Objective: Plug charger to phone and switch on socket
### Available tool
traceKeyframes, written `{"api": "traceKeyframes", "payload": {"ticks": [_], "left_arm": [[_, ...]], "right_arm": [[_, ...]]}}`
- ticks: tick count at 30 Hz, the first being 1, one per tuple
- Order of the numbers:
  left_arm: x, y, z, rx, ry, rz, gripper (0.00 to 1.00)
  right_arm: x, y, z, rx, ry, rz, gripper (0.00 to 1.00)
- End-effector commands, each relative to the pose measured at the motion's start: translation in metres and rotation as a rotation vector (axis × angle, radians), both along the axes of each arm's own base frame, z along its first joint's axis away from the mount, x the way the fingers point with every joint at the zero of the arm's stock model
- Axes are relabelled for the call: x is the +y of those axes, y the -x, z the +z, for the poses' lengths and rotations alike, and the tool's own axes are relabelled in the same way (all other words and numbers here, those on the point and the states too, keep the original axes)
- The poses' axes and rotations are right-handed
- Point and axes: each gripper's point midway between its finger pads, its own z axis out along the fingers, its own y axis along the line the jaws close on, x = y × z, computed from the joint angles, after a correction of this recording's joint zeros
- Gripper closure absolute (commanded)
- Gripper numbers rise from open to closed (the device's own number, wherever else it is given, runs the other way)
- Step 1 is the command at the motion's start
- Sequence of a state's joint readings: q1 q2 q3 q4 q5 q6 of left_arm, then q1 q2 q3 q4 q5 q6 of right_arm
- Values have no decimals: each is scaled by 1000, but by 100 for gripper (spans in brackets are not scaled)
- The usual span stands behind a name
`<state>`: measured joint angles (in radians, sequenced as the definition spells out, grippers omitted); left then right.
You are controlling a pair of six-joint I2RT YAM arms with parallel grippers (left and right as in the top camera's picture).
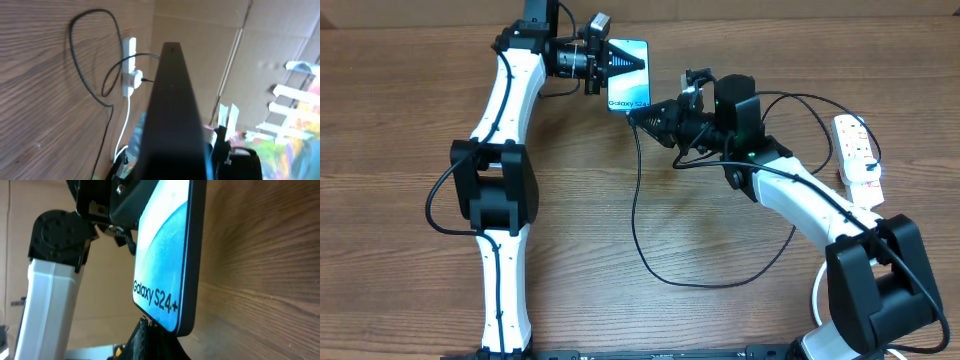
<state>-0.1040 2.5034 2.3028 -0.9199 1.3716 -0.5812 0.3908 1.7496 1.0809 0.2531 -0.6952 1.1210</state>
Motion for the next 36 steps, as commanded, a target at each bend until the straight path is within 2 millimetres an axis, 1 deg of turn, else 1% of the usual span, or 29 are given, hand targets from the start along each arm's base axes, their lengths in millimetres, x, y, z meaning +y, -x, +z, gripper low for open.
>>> {"api": "traceKeyframes", "payload": {"ticks": [1,7,14,17,18,21,24,26,29,34,35,36], "left_arm": [[-14,12,23,17,39,-39,96],[-13,17,23,73,49,-44,96],[-13,18,25,73,57,-48,96],[-13,17,24,72,56,-48,96],[-13,17,24,70,51,-45,96],[-12,13,20,51,29,-32,96],[-5,4,16,12,0,-2,96],[4,-2,13,2,-18,23,96],[20,-11,9,-15,-46,65,96],[48,-22,5,-18,-70,127,96],[52,-24,5,-18,-70,135,96],[57,-25,5,-20,-70,143,96]], "right_arm": [[-15,-32,13,-81,41,-203,96],[-18,-37,11,-88,64,-257,96],[-18,-38,11,-88,65,-262,96],[-18,-38,11,-88,65,-260,83],[-18,-37,11,-91,66,-257,82],[-15,-34,12,-91,59,-226,81],[-12,-28,10,-127,84,-164,79],[-17,-25,-2,-118,132,-145,78],[-27,-19,-25,-105,236,-110,78],[-47,-2,-63,-102,419,-15,77],[-51,2,-69,-99,452,4,75],[-55,6,-76,-99,487,30,69]]}}
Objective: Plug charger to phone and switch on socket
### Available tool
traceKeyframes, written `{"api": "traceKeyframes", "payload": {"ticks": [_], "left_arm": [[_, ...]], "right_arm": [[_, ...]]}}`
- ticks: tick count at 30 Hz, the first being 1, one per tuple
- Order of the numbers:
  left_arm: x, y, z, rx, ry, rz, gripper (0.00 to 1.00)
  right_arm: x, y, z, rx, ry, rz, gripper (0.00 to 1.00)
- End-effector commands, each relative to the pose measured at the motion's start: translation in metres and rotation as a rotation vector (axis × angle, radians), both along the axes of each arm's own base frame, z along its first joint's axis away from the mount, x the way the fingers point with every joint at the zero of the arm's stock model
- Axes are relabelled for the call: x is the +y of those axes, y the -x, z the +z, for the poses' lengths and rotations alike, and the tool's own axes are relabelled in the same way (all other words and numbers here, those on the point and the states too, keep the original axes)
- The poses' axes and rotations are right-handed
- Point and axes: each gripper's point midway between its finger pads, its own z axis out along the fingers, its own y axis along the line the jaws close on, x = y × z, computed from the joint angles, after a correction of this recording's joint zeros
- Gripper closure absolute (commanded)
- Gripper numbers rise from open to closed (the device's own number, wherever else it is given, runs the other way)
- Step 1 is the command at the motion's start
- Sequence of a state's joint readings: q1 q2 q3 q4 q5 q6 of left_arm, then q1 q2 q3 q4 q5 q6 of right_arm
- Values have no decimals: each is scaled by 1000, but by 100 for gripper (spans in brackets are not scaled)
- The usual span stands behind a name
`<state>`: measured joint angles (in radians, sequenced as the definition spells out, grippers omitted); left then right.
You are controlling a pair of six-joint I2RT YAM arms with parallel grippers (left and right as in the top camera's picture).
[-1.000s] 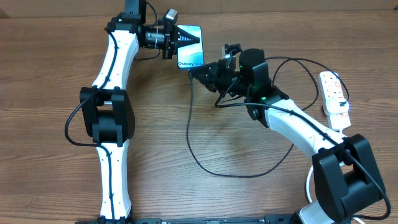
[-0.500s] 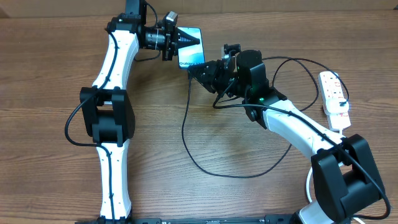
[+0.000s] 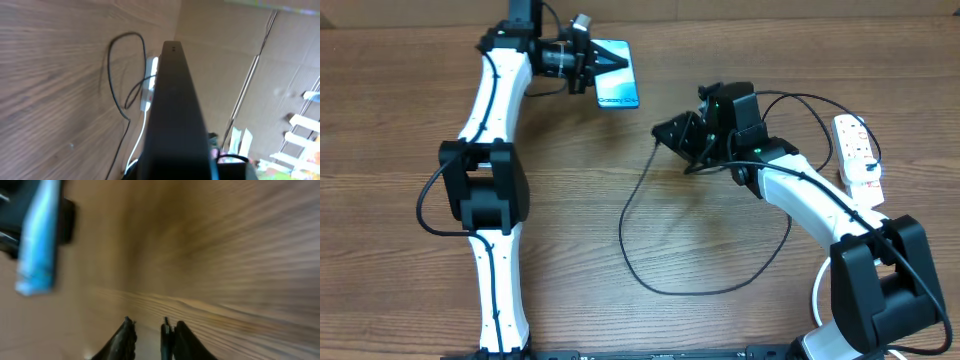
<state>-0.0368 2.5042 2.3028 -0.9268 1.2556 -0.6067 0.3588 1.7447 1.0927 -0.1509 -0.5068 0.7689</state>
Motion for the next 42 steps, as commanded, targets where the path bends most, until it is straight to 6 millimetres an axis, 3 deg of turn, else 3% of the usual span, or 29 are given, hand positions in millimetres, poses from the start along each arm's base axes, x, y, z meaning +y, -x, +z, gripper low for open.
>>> {"api": "traceKeyframes", "payload": {"ticks": [1,5,7,10,14,19,23,25,31,33,36,42], "left_arm": [[21,-5,23,-49,30,24,96],[31,-7,23,-61,28,40,96],[34,-8,23,-68,27,43,96],[35,-8,22,-73,26,42,96],[35,-8,22,-78,25,40,96],[37,-9,21,-81,16,46,96],[40,-10,20,-81,10,55,96],[43,-11,20,-81,10,59,96],[50,-11,19,-63,10,74,96],[51,-10,19,-51,11,74,96],[50,-9,18,-46,11,74,96],[50,-9,18,-45,10,74,96]], "right_arm": [[-12,4,-7,-115,133,119,64],[-39,16,-33,-60,284,144,51],[-62,18,-48,-14,402,91,47],[-96,21,-63,35,579,7,32],[-105,29,-70,92,618,-24,37],[-84,34,-76,140,557,-58,47],[-57,29,-74,94,510,-18,76],[-38,23,-66,38,465,7,96],[24,15,-35,-13,219,-32,96],[44,29,-35,7,198,4,96],[60,69,-50,103,226,118,96],[41,147,-77,348,335,339,96]]}}
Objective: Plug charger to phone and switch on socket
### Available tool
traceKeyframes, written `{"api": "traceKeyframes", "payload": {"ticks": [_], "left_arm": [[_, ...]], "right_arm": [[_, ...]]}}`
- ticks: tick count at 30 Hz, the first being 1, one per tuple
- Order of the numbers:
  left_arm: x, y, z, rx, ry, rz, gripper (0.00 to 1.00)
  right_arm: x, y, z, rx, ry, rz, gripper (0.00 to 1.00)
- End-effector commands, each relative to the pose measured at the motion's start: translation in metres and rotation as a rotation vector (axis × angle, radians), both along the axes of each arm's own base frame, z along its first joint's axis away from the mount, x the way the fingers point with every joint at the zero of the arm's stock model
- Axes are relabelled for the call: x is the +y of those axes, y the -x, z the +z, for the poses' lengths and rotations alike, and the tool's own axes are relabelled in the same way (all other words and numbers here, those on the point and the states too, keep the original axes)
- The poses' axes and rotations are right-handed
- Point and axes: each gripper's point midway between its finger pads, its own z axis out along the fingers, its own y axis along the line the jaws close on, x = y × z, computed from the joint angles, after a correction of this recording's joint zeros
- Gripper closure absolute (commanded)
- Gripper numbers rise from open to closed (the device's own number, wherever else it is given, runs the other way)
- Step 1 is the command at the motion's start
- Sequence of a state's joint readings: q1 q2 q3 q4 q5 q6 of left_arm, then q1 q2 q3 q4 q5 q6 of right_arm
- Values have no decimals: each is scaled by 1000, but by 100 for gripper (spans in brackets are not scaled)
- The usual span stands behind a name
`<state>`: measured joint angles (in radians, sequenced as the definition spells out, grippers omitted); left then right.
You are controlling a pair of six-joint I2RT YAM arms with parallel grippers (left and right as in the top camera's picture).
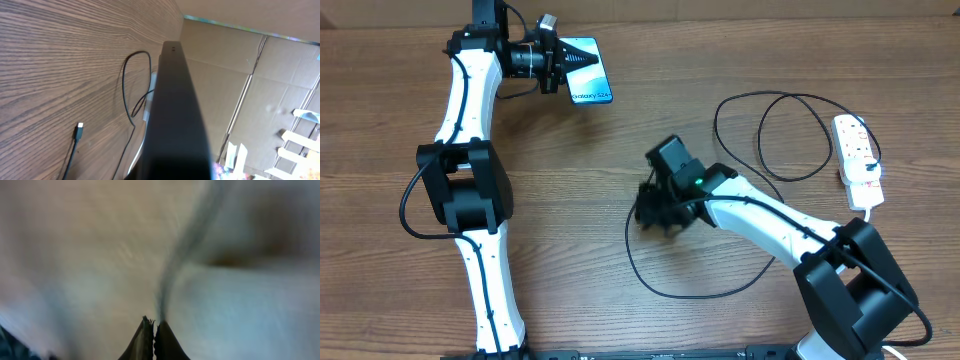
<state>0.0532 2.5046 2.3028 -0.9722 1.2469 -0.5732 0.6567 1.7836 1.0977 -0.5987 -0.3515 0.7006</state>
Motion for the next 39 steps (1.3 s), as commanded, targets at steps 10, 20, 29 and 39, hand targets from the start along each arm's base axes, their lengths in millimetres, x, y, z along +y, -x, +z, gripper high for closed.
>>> {"api": "traceKeyframes", "payload": {"ticks": [10,20,29,39], "left_arm": [[2,1,22,-61,19,-10,96],[1,1,22,-65,19,-13,96],[1,1,22,-65,19,-14,96],[2,0,17,-60,-8,-4,96]], "right_arm": [[-62,113,5,303,76,563,96],[-32,119,-19,86,116,790,96],[-21,122,-37,-77,285,881,96],[-5,128,-30,-63,186,883,96]]}}
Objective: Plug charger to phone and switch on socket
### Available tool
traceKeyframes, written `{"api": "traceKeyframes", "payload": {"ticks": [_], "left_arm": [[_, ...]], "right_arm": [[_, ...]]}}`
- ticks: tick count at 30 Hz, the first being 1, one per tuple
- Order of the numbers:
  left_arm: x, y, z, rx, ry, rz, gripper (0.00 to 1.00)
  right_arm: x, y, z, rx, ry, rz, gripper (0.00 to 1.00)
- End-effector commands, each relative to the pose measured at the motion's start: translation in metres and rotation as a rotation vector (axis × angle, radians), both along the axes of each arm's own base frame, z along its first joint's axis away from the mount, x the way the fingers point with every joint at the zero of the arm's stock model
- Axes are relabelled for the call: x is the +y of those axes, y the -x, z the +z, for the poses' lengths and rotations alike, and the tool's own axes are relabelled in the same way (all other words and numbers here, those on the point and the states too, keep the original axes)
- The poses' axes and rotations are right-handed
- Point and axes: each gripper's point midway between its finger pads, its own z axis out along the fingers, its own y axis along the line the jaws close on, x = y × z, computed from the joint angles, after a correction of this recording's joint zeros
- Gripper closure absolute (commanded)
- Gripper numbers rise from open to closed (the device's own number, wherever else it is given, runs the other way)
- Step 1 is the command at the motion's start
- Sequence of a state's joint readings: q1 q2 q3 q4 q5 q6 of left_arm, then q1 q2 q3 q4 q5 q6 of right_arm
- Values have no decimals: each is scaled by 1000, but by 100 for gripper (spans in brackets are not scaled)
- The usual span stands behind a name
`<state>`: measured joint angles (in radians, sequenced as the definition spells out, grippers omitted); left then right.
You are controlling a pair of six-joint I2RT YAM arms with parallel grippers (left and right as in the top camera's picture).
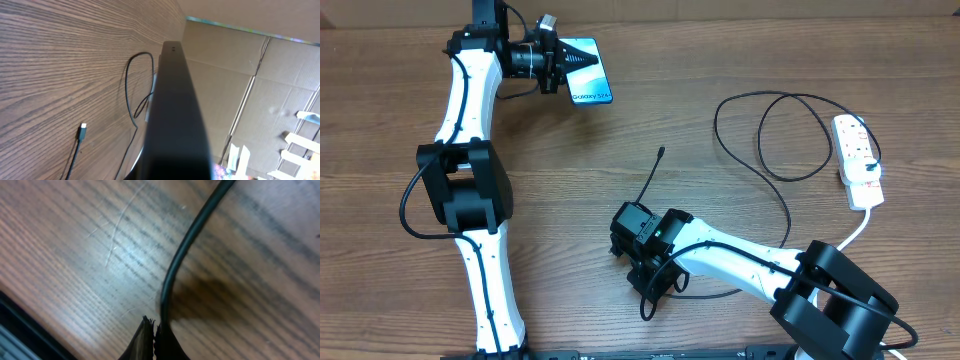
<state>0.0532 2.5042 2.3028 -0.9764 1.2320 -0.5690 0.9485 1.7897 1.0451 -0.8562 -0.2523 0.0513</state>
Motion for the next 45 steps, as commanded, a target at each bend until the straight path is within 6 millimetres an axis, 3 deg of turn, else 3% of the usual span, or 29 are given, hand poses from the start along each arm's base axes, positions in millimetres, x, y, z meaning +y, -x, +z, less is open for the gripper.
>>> {"api": "traceKeyframes", "payload": {"ticks": [1,15,24,26,28,32,33,34,36,37,41,45], "left_arm": [[1,0,20,-61,6,-9,96],[1,5,18,-26,11,-10,96],[1,5,18,-27,11,-10,96],[1,5,18,-27,11,-10,96],[1,5,18,-27,11,-10,96],[1,4,18,-28,10,-10,96],[1,4,18,-29,10,-10,96],[1,4,18,-31,10,-10,96],[1,4,18,-31,11,-10,96],[1,4,19,-31,12,-10,96],[-1,6,23,-45,35,-24,96],[-3,8,28,-77,60,-46,96]], "right_arm": [[2,3,1,23,-17,8,96],[-43,-10,-23,-79,192,2,96],[-115,-71,-18,-291,459,-204,96],[-113,-74,-16,-239,423,-252,96],[-98,-75,-9,-166,343,-288,96],[-64,-97,30,-115,197,-344,96],[-57,-109,44,-129,166,-377,91],[-52,-123,59,-153,137,-413,75],[-45,-155,89,-210,69,-506,33],[-45,-174,105,-248,34,-575,25],[-74,-233,135,-335,-44,-862,25],[-122,-253,122,-288,-3,-1049,30]]}}
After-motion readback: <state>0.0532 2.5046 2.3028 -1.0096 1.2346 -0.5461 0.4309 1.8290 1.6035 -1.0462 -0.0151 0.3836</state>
